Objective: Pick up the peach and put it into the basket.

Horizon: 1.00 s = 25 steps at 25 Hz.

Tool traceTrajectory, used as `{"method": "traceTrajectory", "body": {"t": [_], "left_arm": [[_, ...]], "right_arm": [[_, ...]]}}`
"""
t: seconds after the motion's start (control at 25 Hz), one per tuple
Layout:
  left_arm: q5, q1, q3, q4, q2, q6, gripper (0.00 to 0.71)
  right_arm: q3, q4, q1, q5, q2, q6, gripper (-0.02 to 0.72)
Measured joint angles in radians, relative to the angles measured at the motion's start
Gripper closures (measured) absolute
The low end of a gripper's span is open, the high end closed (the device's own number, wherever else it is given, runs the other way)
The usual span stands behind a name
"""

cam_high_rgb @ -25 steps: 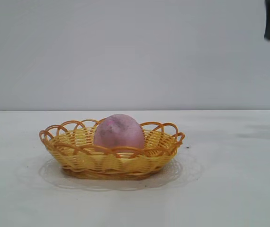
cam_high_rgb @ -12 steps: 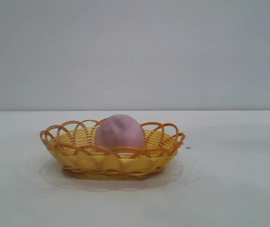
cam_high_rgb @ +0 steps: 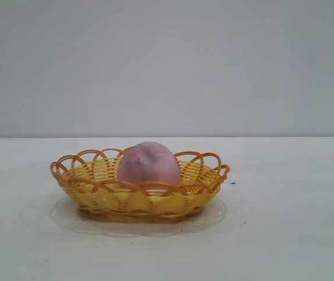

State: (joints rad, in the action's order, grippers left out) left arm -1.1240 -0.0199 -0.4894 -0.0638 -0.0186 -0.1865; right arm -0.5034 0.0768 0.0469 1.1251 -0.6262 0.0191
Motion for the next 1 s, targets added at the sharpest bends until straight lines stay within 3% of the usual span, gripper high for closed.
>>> {"method": "traceTrajectory", "body": {"t": [0.64,1.0], "left_arm": [[0.0,0.0,0.0,0.0,0.0,0.0,0.392],[0.0,-0.008,0.0,-0.002,0.0,0.0,0.392]], "right_arm": [[0.013,0.0,0.0,0.002,0.613,0.029,0.462],[0.013,0.002,0.0,0.013,0.642,0.041,0.462]]}}
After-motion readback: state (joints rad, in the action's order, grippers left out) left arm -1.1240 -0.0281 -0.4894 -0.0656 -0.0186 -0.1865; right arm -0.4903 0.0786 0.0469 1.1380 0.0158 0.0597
